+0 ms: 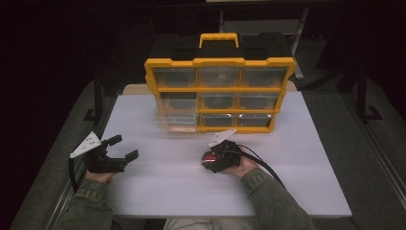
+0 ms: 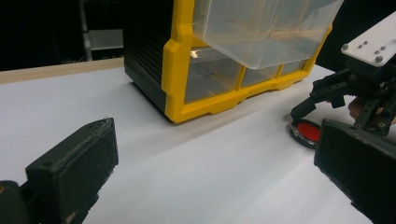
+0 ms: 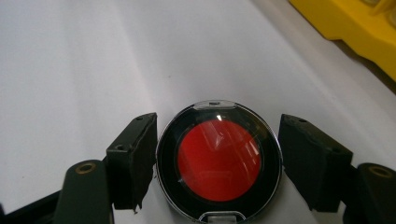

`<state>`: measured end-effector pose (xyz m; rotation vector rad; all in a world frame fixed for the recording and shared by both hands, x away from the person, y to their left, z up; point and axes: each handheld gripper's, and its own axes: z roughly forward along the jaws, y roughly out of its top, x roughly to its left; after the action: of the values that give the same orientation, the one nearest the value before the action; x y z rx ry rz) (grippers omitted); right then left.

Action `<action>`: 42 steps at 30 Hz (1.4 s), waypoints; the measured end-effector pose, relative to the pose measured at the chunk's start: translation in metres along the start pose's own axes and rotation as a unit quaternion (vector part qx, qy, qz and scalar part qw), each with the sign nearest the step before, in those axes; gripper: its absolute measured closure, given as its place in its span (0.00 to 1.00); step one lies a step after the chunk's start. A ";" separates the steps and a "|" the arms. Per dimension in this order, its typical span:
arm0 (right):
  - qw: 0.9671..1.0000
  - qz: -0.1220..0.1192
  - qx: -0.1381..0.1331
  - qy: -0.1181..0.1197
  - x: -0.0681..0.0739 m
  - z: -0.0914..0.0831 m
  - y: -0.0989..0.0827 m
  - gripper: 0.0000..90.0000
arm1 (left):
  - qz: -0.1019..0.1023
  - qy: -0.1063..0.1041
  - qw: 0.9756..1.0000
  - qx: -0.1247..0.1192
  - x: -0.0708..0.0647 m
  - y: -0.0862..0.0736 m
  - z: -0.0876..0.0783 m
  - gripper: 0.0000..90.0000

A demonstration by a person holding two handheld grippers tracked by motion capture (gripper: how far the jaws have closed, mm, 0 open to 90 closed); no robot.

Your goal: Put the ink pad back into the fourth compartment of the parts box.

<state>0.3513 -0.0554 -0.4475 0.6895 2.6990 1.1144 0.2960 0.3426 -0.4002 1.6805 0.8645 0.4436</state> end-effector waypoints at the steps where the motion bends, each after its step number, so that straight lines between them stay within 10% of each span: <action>1: 1.000 0.003 -0.001 0.000 0.000 -0.002 0.001 0.32 | 0.000 0.000 1.000 0.000 0.000 0.000 0.000 0.00; 42: 0.999 0.030 -0.026 0.009 -0.029 -0.087 0.038 0.32 | -0.002 0.001 1.000 -0.001 0.000 0.000 0.000 0.00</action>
<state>0.3653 -0.1004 -0.3603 0.7599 2.6707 1.2055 0.2960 0.3423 -0.4001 1.6755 0.8687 0.4436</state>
